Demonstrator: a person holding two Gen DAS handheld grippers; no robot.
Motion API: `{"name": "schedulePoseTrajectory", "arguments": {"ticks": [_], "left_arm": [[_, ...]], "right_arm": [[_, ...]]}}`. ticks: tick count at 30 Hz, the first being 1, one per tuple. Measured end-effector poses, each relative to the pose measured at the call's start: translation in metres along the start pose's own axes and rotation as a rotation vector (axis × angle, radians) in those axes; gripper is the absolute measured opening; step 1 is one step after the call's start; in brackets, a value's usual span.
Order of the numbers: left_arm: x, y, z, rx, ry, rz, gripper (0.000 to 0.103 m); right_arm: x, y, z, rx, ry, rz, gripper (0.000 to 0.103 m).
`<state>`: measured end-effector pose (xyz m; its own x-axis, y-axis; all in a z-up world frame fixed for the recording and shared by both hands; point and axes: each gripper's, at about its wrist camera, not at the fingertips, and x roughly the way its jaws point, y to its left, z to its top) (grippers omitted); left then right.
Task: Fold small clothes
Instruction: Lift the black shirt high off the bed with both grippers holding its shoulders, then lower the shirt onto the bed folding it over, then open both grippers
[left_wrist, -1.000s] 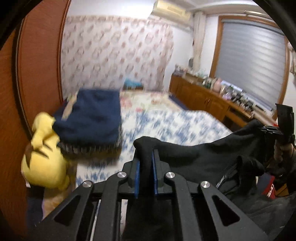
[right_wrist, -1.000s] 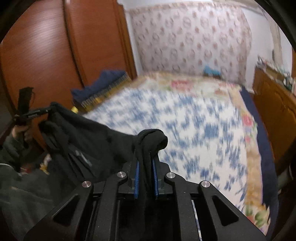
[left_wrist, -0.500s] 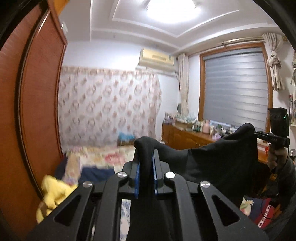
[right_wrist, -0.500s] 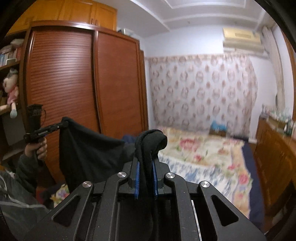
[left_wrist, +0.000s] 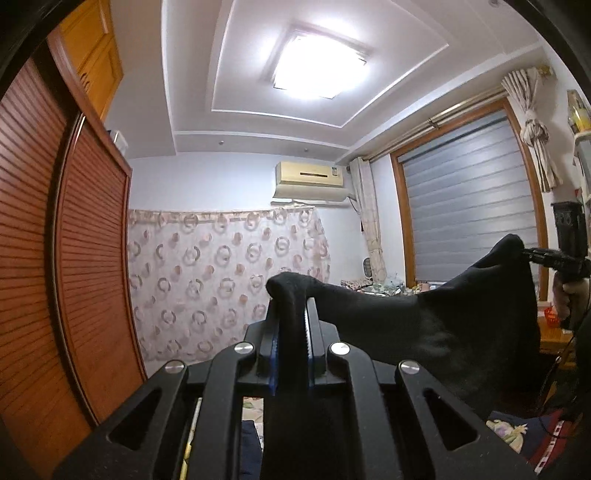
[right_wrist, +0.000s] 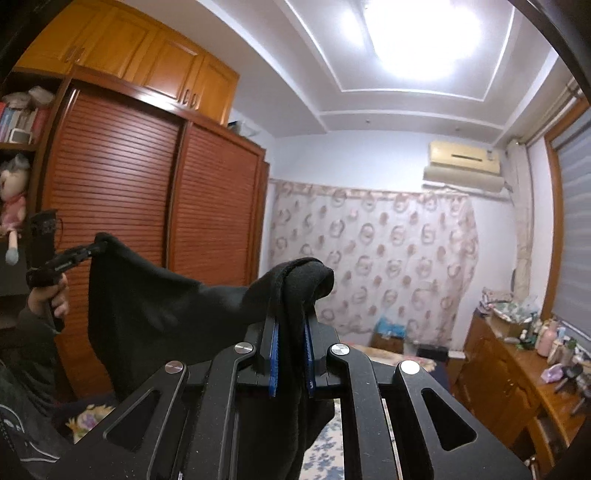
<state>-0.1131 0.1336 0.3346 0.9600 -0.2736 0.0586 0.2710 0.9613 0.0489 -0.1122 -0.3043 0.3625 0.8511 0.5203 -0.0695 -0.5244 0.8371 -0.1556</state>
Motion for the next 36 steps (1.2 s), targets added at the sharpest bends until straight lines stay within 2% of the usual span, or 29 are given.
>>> {"name": "schedulePoseTrajectory", "arguments": {"ticks": [7,11,13,17,20,25,27,30,33,36], "left_arm": [[0.034,-0.012,-0.019,-0.01,0.054,-0.045,0.008],[0.081,-0.014,-0.044,-0.001,0.127,-0.052,0.008],[0.122,-0.012,-0.071,0.001,0.177,-0.053,0.008],[0.2,-0.015,-0.138,-0.004,0.277,-0.05,0.008],[0.271,-0.011,-0.206,-0.009,0.379,-0.019,0.008],[0.35,-0.013,-0.281,-0.037,0.529,0.013,0.008],[0.371,-0.018,-0.3,-0.039,0.579,0.014,0.008],[0.39,-0.025,-0.317,-0.033,0.618,0.026,0.008],[0.402,-0.026,-0.325,-0.045,0.643,0.024,0.008],[0.412,-0.026,-0.333,-0.048,0.667,0.021,0.009]], "right_arm": [[-0.014,-0.019,-0.021,0.016,0.065,-0.061,0.008],[0.013,-0.041,-0.046,0.019,0.144,-0.112,0.008],[0.037,-0.056,-0.066,0.017,0.195,-0.14,0.008],[0.103,-0.098,-0.138,0.036,0.3,-0.153,0.008],[0.154,-0.128,-0.196,0.072,0.368,-0.141,0.008],[0.248,-0.178,-0.297,0.144,0.512,-0.148,0.008],[0.285,-0.198,-0.334,0.156,0.587,-0.159,0.008],[0.314,-0.221,-0.365,0.196,0.637,-0.171,0.008],[0.33,-0.24,-0.381,0.247,0.655,-0.159,0.009],[0.341,-0.244,-0.39,0.243,0.687,-0.152,0.009]]}}
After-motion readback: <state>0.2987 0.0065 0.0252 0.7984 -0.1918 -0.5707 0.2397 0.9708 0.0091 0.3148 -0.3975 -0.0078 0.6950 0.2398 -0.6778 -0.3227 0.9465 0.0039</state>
